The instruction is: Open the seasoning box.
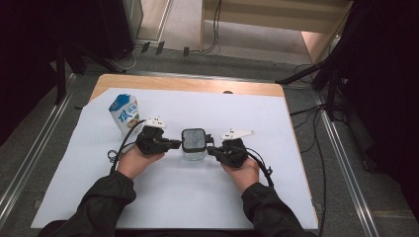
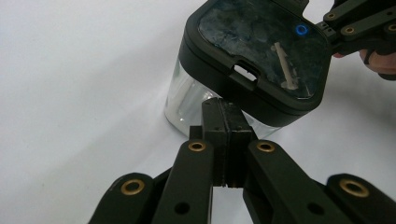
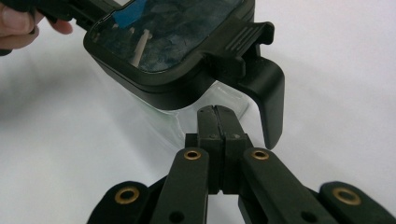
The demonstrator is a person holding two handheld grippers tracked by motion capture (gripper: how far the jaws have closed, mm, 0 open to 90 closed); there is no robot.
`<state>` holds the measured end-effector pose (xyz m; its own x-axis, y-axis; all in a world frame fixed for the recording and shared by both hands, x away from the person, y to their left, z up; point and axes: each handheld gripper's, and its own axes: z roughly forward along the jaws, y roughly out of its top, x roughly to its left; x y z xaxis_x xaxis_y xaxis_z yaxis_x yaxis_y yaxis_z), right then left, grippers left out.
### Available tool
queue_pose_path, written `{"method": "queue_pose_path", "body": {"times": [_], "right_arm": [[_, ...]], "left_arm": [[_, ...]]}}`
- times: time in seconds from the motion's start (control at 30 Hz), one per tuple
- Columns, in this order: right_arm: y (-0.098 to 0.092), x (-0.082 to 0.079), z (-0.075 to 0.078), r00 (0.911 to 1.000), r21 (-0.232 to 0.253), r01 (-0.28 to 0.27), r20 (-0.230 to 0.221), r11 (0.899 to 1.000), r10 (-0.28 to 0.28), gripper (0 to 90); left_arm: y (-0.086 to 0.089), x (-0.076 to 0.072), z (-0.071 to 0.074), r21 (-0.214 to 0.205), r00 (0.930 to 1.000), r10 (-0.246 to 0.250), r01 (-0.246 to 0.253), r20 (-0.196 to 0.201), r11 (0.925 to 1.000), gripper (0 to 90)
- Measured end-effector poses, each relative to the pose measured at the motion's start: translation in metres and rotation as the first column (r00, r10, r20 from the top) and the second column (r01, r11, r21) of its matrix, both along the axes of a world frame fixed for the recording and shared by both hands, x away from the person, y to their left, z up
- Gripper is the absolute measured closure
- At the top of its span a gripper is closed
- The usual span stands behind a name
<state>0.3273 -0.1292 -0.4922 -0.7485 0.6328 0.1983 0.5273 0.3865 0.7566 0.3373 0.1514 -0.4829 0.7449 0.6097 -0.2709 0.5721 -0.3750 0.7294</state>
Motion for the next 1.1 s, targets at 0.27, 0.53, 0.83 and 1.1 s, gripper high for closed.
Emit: {"method": "queue_pose_path", "body": {"times": [0.27, 0.53, 0.83, 1.1], "right_arm": [[-0.008, 0.001, 0.008, 0.9998, 0.020, -0.010, 0.015, 1.000, 0.009, 90.0], [-0.021, 0.005, 0.014, 0.9996, 0.037, 0.005, 0.028, 0.999, -0.006, 90.0], [-0.029, 0.012, 0.012, 0.9991, 0.029, 0.043, 0.002, 0.999, -0.043, 90.0], [-0.033, 0.020, 0.010, 0.9980, 0.033, 0.062, -0.010, 0.998, -0.062, 90.0]], "left_arm": [[0.011, 0.000, 0.005, -0.022, 0.9988, -0.043, 0.043, 0.025, 0.9988, 77.0], [0.017, -0.002, 0.012, -0.071, 0.9931, -0.099, 0.104, 0.062, 0.9921, 42.6], [0.008, 0.002, 0.017, -0.043, 0.9844, -0.165, 0.168, 0.060, 0.9849, 19.3], [0.010, 0.015, 0.036, -0.044, 0.9771, -0.197, 0.201, 0.082, 0.9787, 15.0]]}}
